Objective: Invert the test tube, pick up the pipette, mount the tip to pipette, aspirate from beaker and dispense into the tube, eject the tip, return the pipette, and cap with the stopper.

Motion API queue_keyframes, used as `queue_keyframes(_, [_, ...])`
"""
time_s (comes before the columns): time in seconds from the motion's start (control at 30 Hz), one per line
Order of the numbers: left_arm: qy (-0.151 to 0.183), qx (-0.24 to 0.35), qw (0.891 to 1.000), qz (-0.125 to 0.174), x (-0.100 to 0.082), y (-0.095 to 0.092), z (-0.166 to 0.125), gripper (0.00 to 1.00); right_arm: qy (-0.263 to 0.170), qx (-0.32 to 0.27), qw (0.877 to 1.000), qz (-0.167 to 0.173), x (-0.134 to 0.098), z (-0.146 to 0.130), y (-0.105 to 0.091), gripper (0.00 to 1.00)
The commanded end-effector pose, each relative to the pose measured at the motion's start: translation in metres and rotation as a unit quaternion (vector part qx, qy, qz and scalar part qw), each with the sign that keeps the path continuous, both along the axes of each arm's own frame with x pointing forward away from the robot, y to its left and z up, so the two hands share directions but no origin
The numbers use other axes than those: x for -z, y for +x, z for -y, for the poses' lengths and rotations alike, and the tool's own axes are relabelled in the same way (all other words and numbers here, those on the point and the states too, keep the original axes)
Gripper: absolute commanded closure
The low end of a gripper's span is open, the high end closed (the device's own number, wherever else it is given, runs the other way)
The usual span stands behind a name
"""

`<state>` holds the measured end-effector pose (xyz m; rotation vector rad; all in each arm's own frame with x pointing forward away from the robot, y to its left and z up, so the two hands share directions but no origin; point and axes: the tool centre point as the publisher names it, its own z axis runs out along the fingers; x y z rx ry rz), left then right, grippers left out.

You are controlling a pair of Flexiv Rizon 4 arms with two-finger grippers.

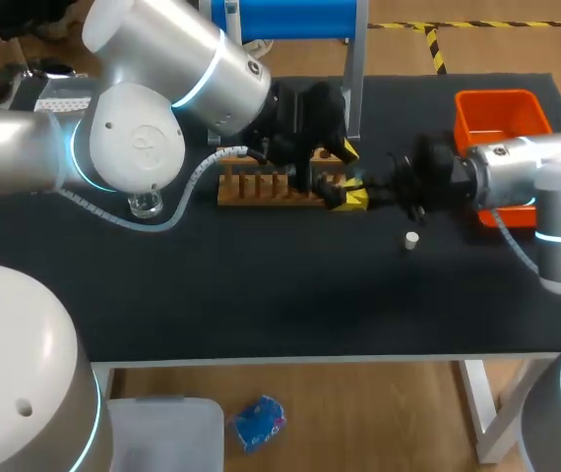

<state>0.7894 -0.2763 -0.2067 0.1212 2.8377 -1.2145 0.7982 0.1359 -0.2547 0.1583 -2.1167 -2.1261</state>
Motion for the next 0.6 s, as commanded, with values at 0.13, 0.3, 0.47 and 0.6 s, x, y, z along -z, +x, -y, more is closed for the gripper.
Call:
queue_keyframes(0.13, [0.003,0.0,1.0,-0.001,-0.0009,-0.0004,0.0002,0.0,-0.021,-0.016,1.0,0.006,0.0134,0.0264,-0.0117,1.0])
queue_keyframes(0.3, [0.003,0.0,1.0,-0.001,-0.0009,-0.0004,0.0002,0.0,-0.021,-0.016,1.0,0.006,0.0134,0.0264,-0.0117,1.0])
queue_keyframes(0.47, [0.003,0.0,1.0,-0.001,-0.0009,-0.0004,0.0002,0.0,-0.021,-0.016,1.0,0.006,0.0134,0.0264,-0.0117,1.0])
queue_keyframes(0.6, [0.003,0.0,1.0,-0.001,-0.0009,-0.0004,0.0002,0.0,-0.021,-0.016,1.0,0.006,0.0134,0.0264,-0.0117,1.0])
